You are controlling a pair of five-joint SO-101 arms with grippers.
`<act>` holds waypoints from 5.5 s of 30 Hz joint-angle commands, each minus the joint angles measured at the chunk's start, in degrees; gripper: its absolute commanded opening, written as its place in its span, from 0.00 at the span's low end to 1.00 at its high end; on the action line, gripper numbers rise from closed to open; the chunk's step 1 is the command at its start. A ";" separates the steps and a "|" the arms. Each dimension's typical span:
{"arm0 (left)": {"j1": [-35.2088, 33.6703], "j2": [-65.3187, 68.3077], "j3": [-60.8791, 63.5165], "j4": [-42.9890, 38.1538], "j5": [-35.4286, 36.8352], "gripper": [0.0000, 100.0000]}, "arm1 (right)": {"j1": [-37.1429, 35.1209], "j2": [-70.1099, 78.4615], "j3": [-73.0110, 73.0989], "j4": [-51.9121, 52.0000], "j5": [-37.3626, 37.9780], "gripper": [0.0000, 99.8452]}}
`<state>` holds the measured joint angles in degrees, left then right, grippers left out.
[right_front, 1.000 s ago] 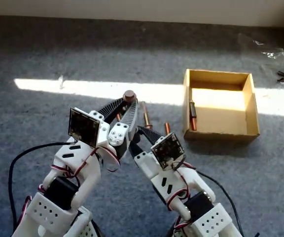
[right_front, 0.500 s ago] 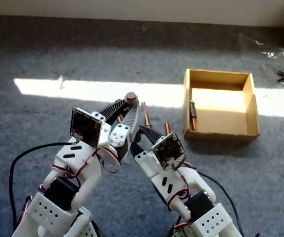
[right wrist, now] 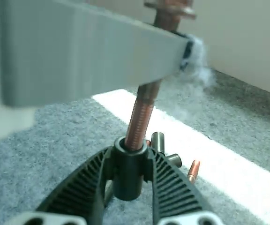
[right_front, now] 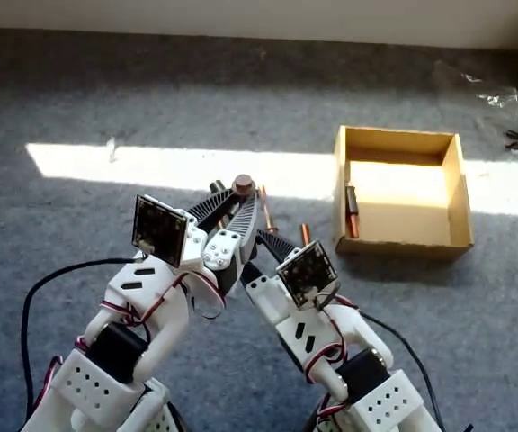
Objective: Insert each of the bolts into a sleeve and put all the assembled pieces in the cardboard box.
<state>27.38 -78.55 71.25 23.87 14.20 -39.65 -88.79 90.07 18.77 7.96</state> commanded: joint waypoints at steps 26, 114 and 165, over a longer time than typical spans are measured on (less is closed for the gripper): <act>0.57 -1.19 1.89 2.20 1.49 0.01 | 0.84 -0.40 -1.19 -1.89 0.79 0.01; -21.85 -15.52 17.54 1.93 -9.58 0.10 | 41.98 65.01 -67.65 33.19 6.59 0.01; -22.11 -15.52 17.63 1.93 -9.67 0.10 | 43.65 110.73 -106.42 46.81 8.18 0.13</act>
<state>6.11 -93.32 89.19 25.98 4.88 3.78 22.86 -9.63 60.79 15.34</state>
